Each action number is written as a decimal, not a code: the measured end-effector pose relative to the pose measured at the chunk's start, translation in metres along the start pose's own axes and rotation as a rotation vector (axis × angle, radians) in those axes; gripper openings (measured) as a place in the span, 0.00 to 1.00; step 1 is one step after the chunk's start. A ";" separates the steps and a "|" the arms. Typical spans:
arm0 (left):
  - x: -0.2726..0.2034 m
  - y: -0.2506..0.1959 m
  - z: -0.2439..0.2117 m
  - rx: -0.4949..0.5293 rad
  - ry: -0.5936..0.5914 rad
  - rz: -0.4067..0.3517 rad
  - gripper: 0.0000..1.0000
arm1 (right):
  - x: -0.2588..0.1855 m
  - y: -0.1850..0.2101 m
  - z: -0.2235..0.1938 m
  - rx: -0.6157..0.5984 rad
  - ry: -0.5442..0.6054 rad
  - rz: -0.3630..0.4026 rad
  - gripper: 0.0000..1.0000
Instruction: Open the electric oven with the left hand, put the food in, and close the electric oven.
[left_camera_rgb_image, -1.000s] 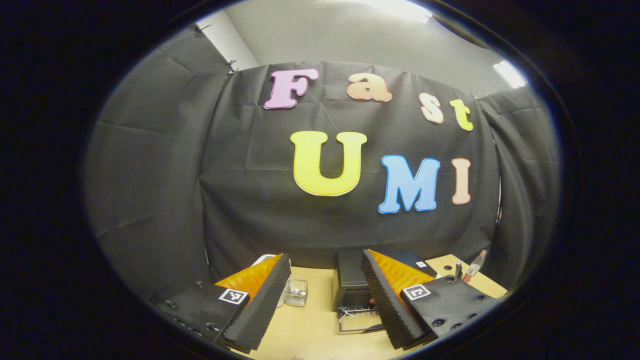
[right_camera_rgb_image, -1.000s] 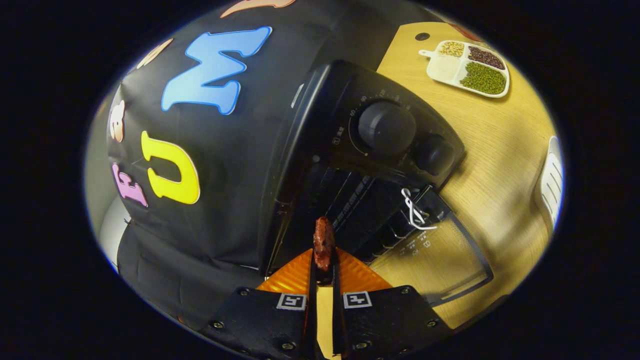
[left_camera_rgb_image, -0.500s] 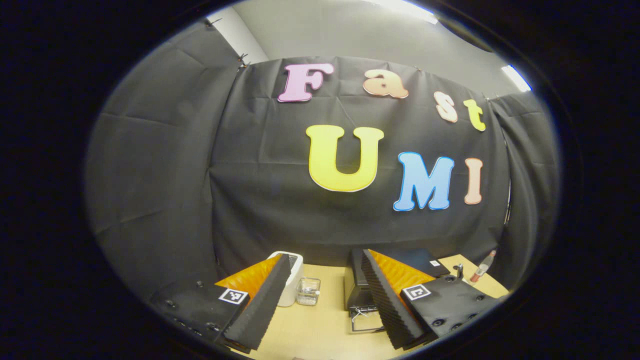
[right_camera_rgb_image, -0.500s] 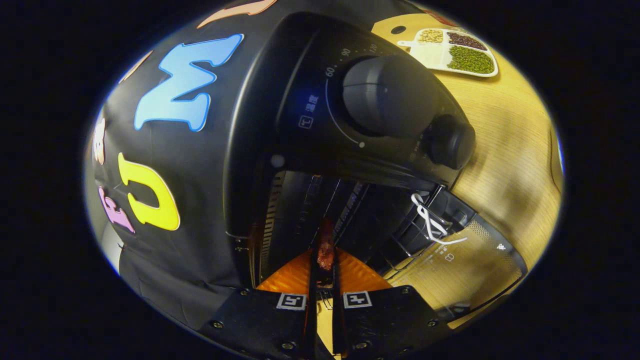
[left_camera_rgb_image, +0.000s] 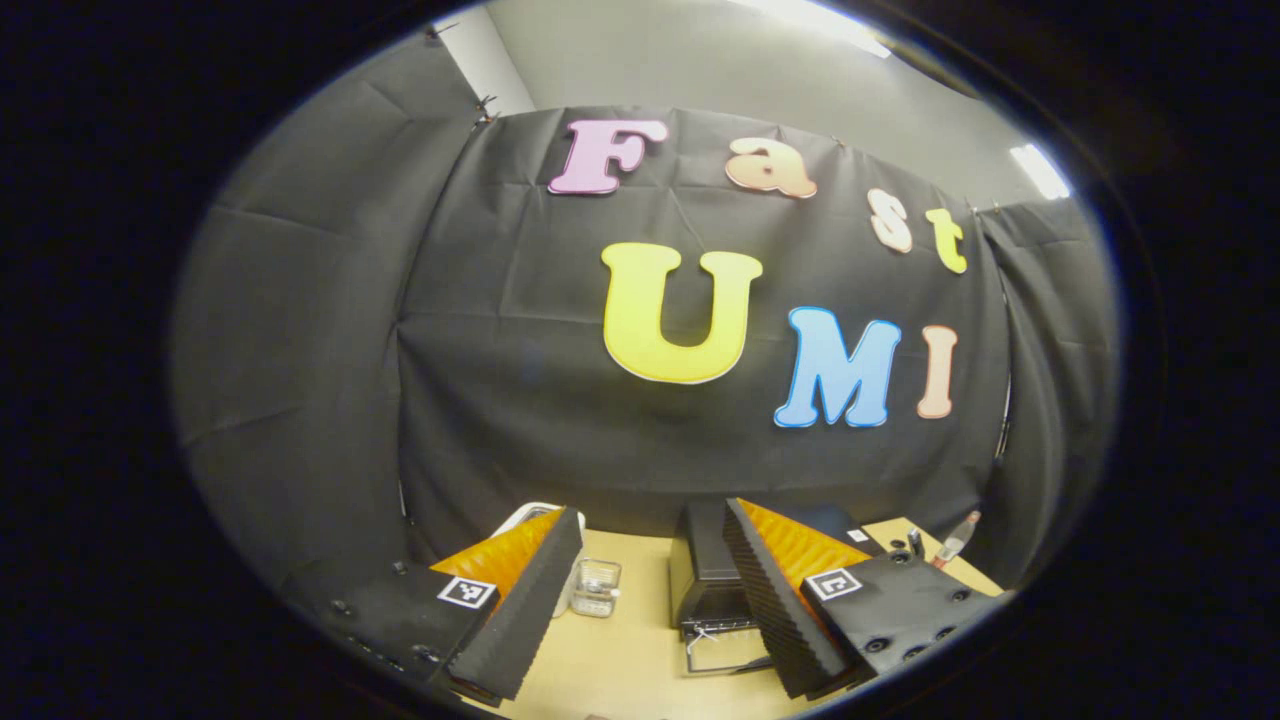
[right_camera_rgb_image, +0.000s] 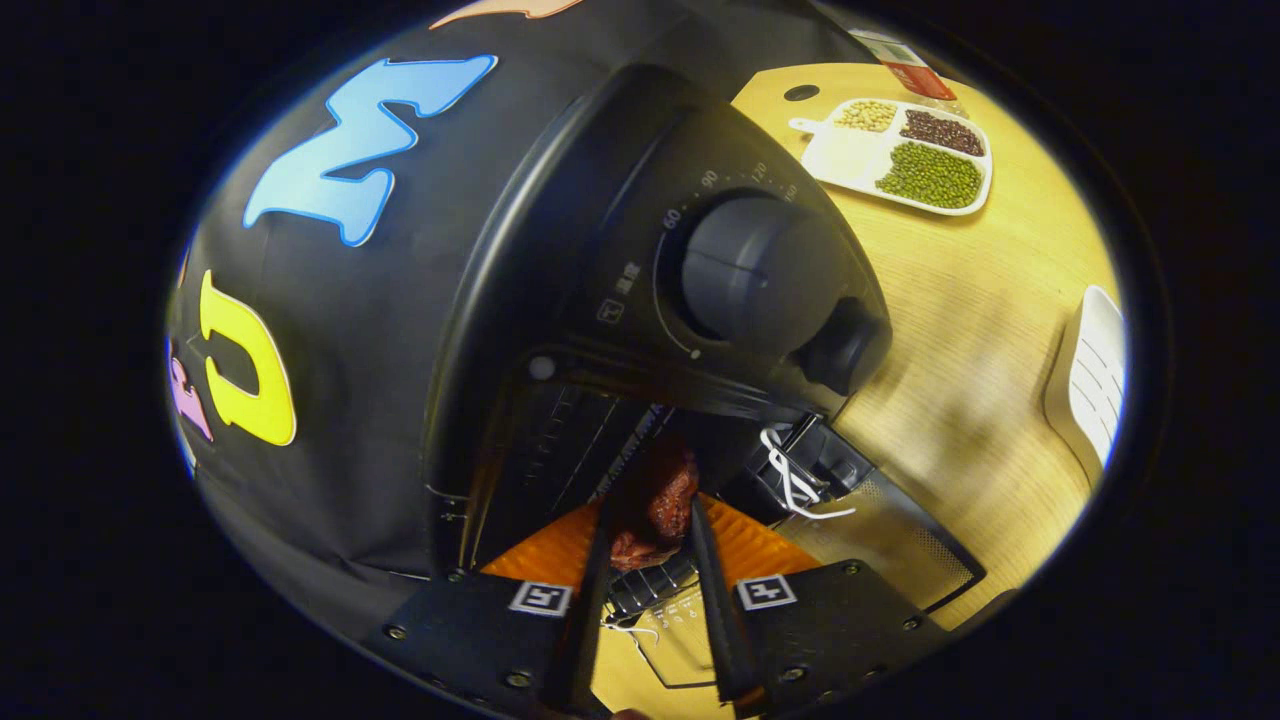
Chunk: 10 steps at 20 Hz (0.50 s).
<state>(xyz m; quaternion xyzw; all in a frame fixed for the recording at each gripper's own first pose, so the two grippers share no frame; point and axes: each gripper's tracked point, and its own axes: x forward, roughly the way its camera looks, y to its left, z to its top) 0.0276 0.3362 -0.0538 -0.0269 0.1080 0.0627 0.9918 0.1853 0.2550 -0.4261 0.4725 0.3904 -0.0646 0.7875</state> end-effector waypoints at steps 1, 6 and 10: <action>0.002 -0.001 -0.001 -0.002 -0.001 -0.009 1.00 | -0.006 -0.004 0.002 -0.042 -0.008 -0.017 0.43; 0.005 -0.018 -0.006 0.017 0.013 -0.050 0.98 | -0.044 0.011 0.007 -0.251 -0.038 -0.008 0.59; 0.006 -0.040 -0.009 0.023 0.013 -0.087 0.95 | -0.100 0.025 0.014 -0.482 -0.103 -0.014 0.59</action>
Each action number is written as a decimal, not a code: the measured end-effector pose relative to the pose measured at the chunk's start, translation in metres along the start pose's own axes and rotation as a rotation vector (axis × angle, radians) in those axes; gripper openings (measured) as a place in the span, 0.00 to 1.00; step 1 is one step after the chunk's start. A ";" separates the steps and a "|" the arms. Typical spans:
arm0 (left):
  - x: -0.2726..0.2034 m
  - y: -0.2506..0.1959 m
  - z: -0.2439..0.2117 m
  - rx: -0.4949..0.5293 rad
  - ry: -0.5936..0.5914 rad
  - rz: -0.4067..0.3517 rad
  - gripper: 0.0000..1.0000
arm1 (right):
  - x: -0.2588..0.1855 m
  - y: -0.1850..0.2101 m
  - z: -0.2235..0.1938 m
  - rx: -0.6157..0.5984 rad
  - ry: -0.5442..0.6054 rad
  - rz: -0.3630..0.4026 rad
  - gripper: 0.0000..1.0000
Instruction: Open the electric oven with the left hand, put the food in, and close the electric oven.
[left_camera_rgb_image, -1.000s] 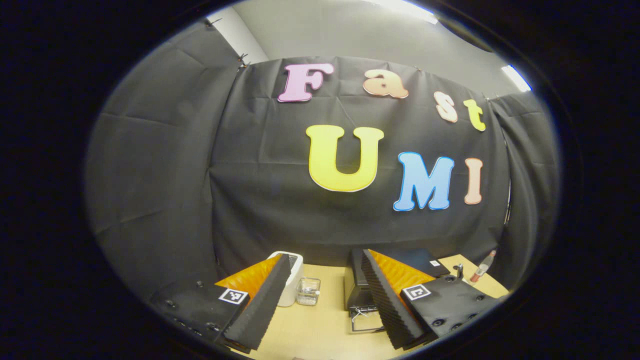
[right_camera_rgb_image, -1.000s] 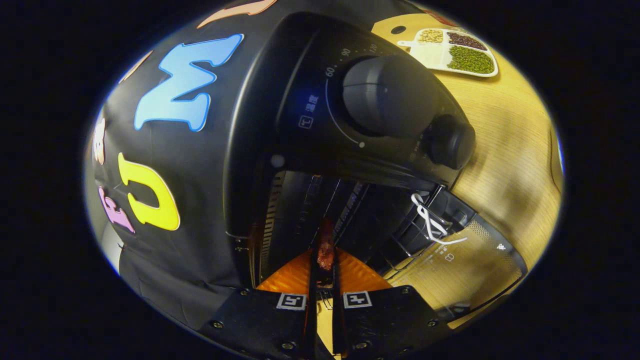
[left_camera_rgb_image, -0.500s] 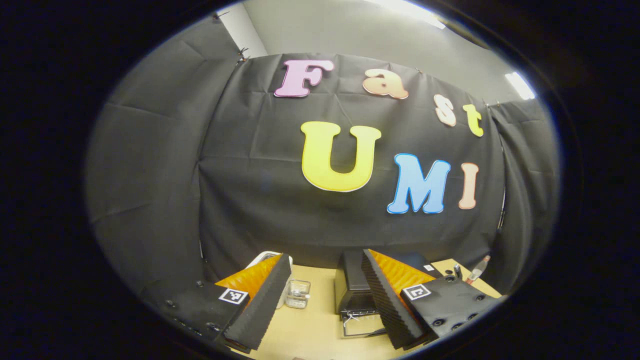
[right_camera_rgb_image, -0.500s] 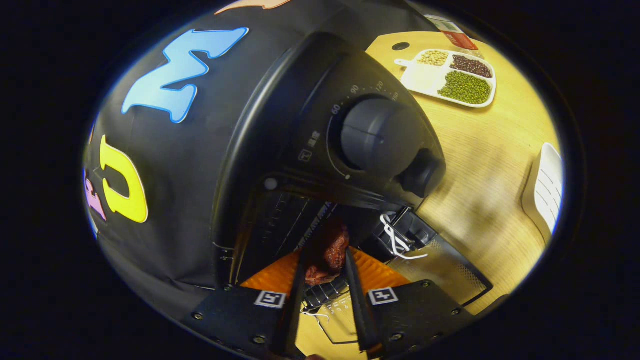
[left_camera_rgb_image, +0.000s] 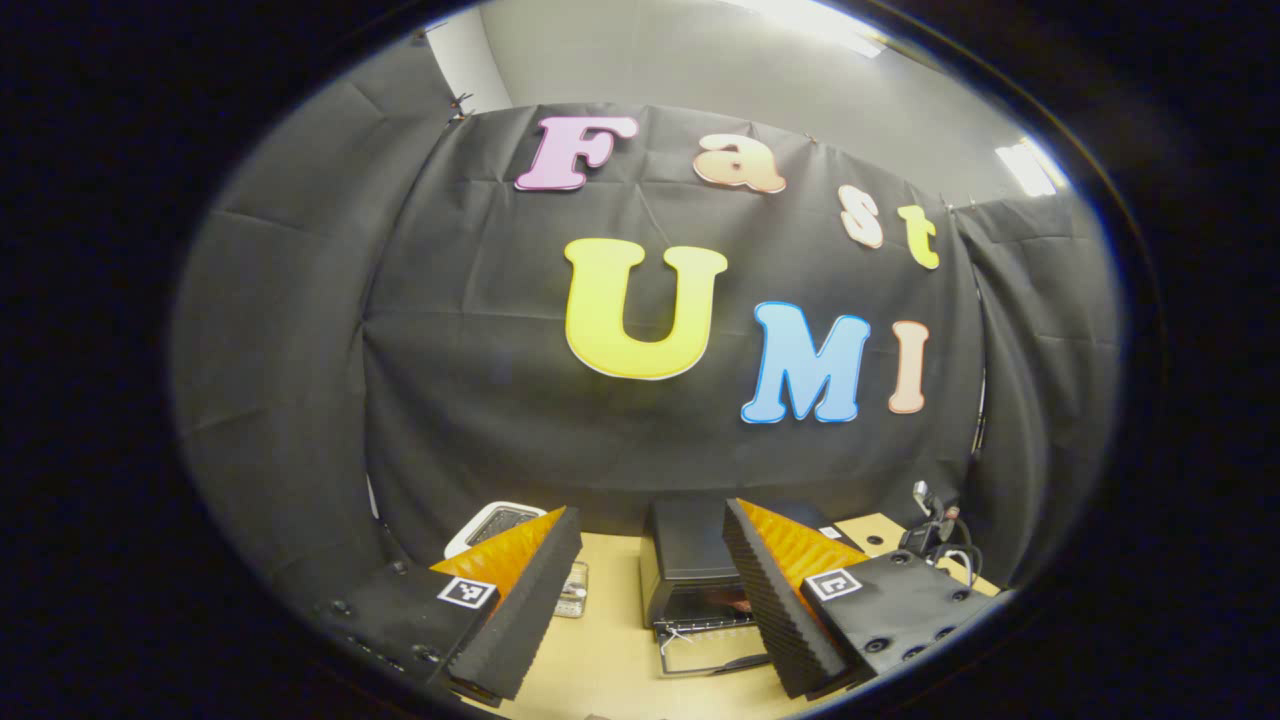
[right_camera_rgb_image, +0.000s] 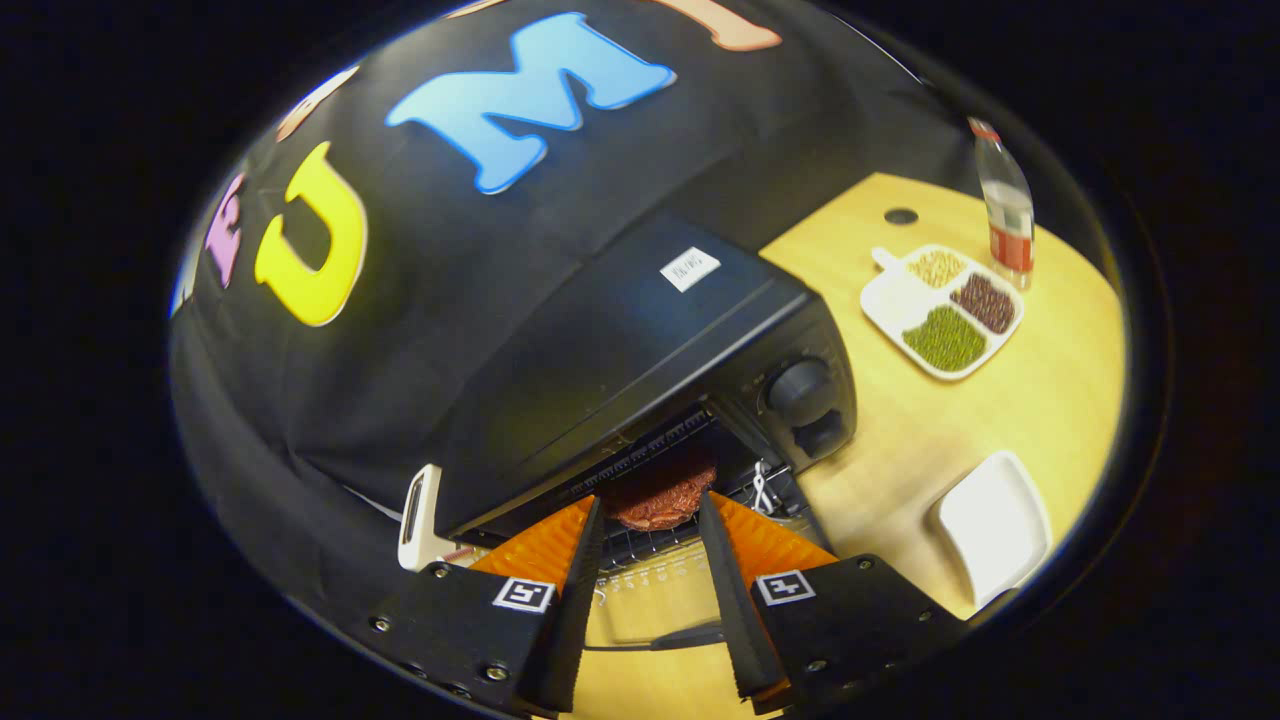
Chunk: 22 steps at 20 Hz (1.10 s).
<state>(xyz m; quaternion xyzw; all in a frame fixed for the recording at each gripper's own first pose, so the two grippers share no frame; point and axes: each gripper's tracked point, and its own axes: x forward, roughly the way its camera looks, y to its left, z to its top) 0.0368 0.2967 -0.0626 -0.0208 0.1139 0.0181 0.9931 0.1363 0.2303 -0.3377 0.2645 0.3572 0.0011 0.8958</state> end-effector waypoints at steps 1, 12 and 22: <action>0.001 -0.008 -0.002 -0.001 0.005 -0.014 0.95 | -0.016 0.001 0.011 -0.072 -0.041 -0.010 0.59; 0.009 -0.106 0.002 0.000 -0.023 -0.132 0.96 | -0.213 0.044 0.134 -0.442 -0.513 0.037 0.58; 0.016 -0.179 -0.032 0.014 0.037 -0.130 1.00 | -0.275 0.029 0.192 -0.479 -0.625 0.079 0.90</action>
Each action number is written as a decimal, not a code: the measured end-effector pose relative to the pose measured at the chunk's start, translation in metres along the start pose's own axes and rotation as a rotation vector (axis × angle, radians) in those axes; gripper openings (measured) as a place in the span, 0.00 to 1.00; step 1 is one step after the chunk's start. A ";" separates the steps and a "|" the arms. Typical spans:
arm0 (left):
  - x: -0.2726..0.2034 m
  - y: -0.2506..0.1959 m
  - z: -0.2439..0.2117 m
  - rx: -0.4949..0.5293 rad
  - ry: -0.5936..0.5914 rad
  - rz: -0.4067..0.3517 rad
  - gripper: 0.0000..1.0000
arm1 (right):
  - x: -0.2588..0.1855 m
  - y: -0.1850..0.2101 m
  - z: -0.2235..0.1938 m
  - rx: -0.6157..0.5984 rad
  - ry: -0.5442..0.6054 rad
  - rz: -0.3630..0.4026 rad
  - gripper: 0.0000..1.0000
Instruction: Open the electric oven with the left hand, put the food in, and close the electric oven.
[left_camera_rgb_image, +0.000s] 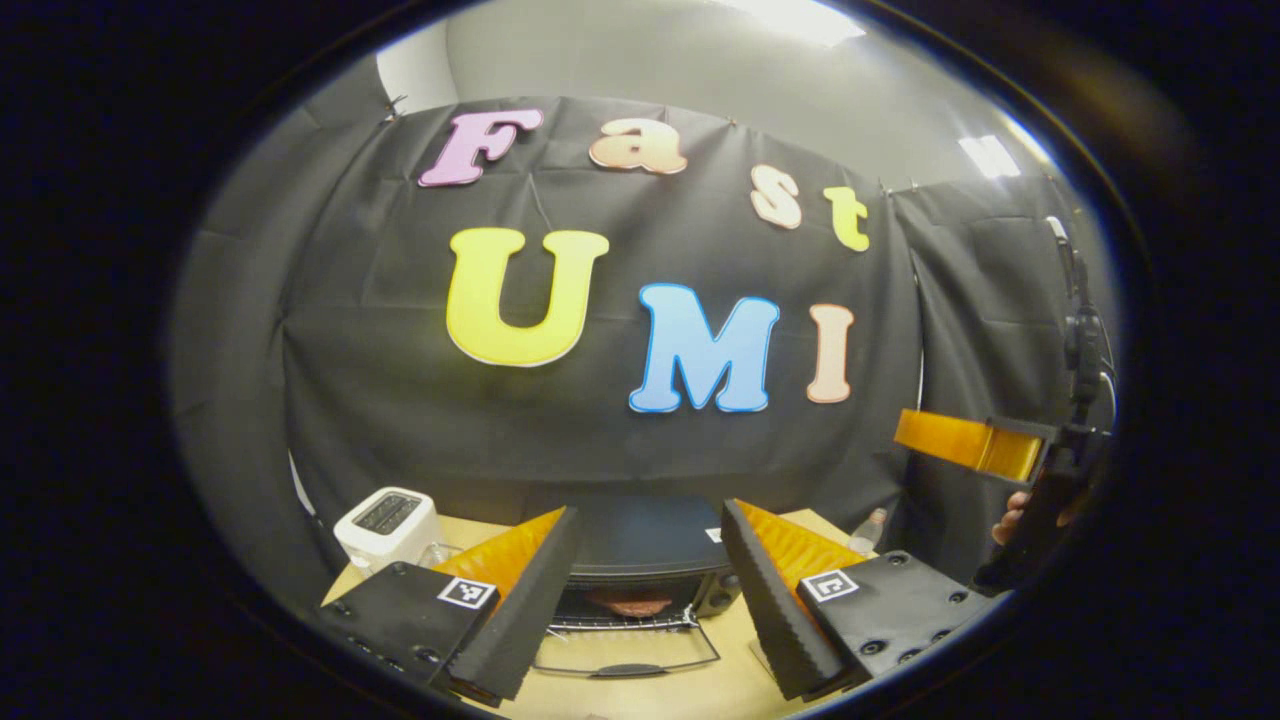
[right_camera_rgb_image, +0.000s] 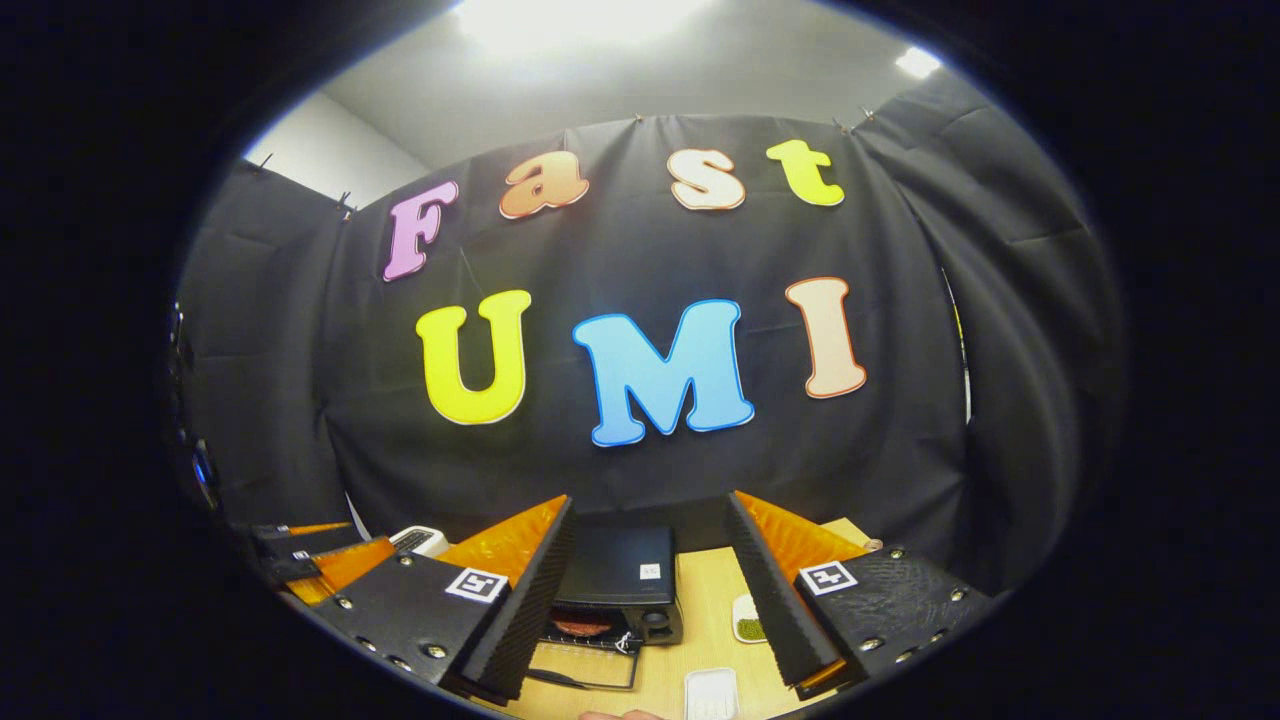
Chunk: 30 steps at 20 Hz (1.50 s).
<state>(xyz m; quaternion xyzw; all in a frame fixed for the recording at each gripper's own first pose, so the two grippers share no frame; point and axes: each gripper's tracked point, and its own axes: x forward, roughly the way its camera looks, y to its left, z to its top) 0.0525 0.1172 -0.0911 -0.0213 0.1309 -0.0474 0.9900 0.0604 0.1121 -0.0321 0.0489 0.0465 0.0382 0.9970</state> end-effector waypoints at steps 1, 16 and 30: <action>0.001 -0.001 -0.007 0.003 0.015 0.007 0.95 | 0.000 -0.005 0.005 0.011 -0.014 0.000 0.91; 0.022 -0.013 -0.192 -0.007 0.474 0.076 0.96 | 0.013 -0.074 -0.004 0.087 0.059 -0.044 0.90; 0.020 0.004 -0.332 0.001 0.929 0.151 0.96 | 0.000 -0.122 -0.030 -0.011 0.130 -0.144 0.90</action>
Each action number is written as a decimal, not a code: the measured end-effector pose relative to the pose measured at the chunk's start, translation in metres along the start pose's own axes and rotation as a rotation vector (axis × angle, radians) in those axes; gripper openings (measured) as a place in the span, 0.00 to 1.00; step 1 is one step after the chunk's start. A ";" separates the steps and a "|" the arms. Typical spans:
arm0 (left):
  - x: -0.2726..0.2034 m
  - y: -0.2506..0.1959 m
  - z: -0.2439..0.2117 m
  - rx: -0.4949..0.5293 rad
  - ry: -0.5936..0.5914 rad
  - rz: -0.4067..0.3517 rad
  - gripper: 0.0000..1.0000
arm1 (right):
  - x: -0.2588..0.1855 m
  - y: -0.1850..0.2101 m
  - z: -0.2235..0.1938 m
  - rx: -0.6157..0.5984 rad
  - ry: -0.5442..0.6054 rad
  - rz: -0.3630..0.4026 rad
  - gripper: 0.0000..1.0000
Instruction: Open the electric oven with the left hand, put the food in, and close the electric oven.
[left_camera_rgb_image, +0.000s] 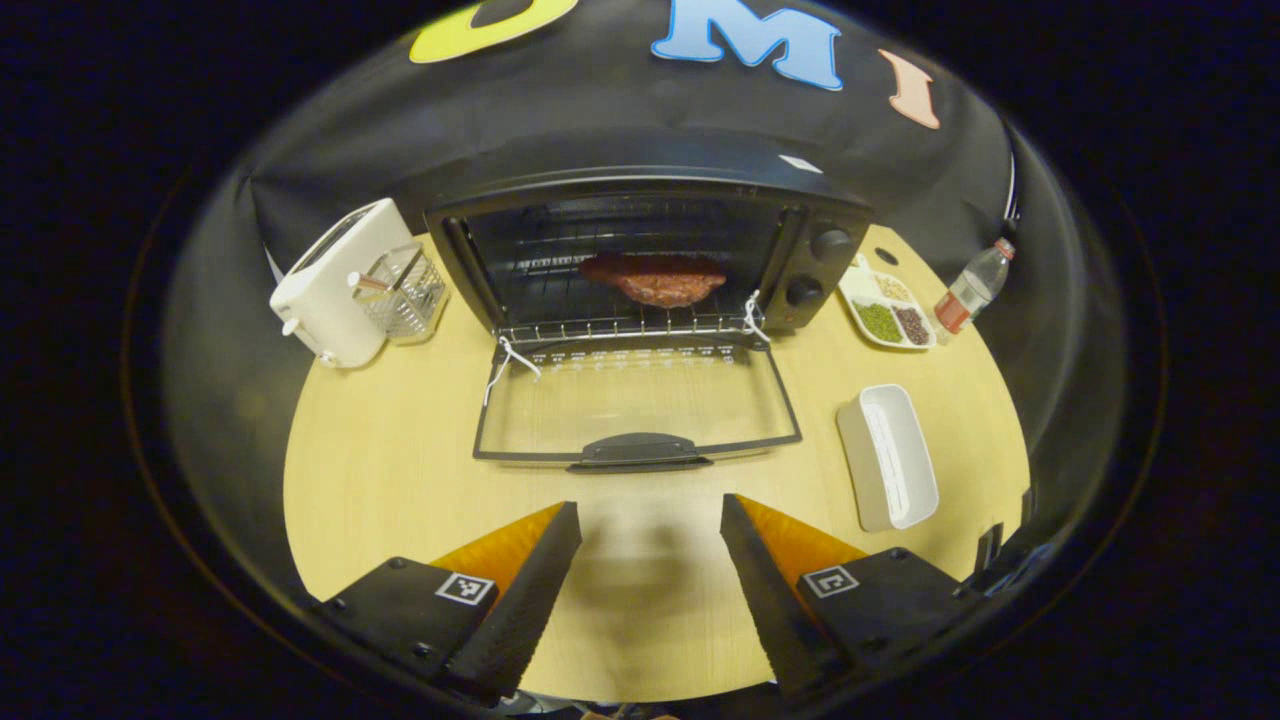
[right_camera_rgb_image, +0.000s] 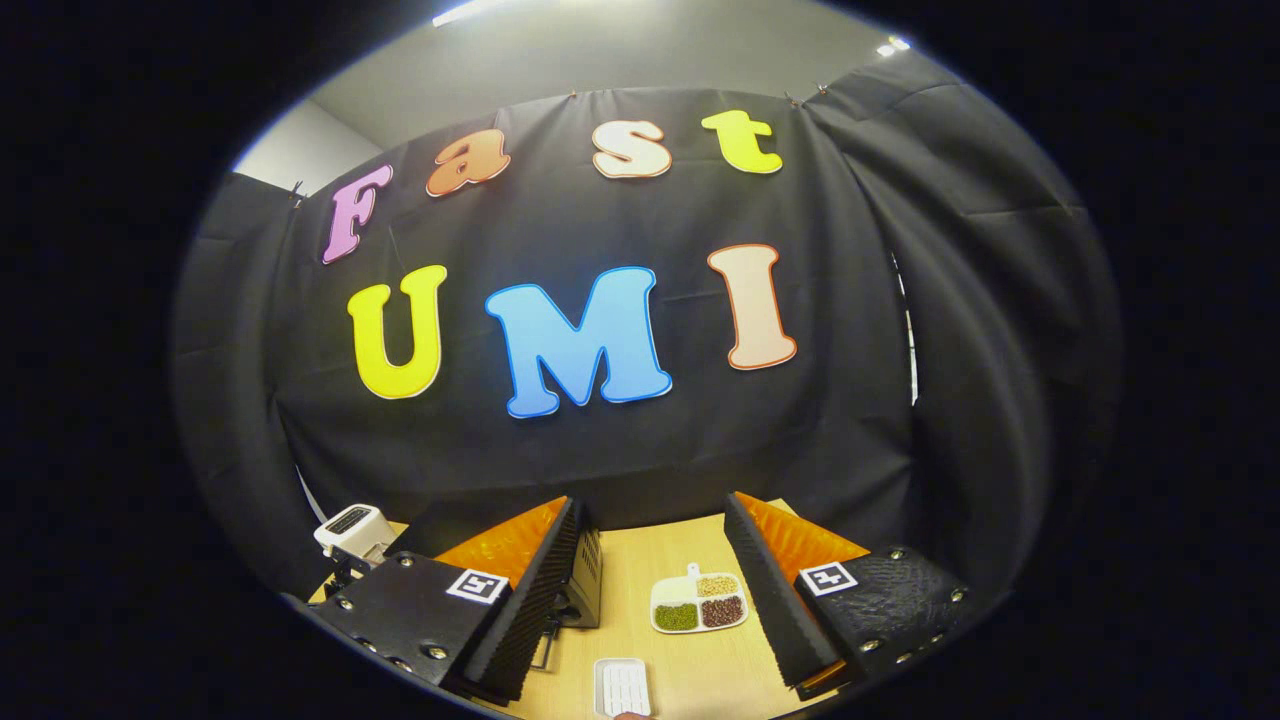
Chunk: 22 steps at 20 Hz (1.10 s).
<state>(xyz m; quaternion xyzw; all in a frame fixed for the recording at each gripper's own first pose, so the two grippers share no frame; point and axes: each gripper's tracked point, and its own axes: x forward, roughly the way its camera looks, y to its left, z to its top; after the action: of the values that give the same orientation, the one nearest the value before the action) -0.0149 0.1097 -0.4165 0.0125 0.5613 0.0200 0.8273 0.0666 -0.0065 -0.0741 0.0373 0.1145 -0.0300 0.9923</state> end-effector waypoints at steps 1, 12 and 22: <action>0.005 -0.001 -0.003 -0.003 0.020 -0.002 0.96 | -0.001 -0.003 -0.001 0.002 0.002 -0.005 0.90; 0.060 0.006 -0.022 -0.055 0.184 0.000 1.00 | 0.000 -0.043 -0.012 0.023 0.013 -0.079 0.90; 0.086 0.015 -0.018 -0.043 0.243 0.014 0.96 | 0.005 -0.054 -0.010 0.021 0.013 -0.120 0.90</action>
<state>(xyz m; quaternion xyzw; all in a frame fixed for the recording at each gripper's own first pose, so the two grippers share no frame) 0.0000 0.1290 -0.5023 -0.0039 0.6567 0.0391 0.7532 0.0653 -0.0592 -0.0887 0.0410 0.1224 -0.0904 0.9875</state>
